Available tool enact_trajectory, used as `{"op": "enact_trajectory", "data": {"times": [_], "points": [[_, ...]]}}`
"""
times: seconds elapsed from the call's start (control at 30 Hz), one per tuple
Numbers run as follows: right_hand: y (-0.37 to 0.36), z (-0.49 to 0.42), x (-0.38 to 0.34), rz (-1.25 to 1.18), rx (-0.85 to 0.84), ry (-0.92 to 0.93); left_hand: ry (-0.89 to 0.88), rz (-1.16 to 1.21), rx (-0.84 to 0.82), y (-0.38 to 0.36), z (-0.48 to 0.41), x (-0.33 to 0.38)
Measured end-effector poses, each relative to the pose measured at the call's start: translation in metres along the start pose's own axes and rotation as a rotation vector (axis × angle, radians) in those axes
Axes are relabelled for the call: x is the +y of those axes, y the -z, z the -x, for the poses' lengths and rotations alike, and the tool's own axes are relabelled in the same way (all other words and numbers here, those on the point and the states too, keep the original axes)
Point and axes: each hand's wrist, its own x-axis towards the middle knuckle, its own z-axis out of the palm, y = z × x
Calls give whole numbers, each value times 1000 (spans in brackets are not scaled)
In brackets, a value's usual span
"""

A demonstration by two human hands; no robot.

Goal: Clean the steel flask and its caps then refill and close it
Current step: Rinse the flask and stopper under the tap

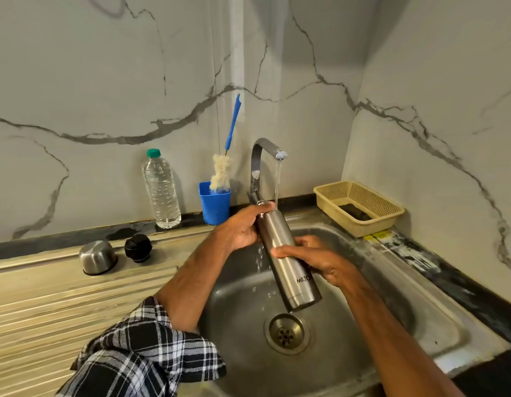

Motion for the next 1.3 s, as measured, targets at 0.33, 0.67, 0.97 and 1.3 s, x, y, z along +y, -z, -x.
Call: {"op": "enact_trajectory", "data": {"times": [0.33, 0.67, 0.97, 1.3], "points": [[-5, -21, 17, 802, 416, 138, -166, -259, 259, -16, -5, -21], [5, -23, 14, 1042, 586, 237, -110, -242, 281, 1, 2, -31], [-2, -21, 15, 821, 497, 238, -259, -449, 271, 10, 0, -27], [1, -25, 19, 266, 266, 29, -401, -441, 201, 6, -6, -23]]}}
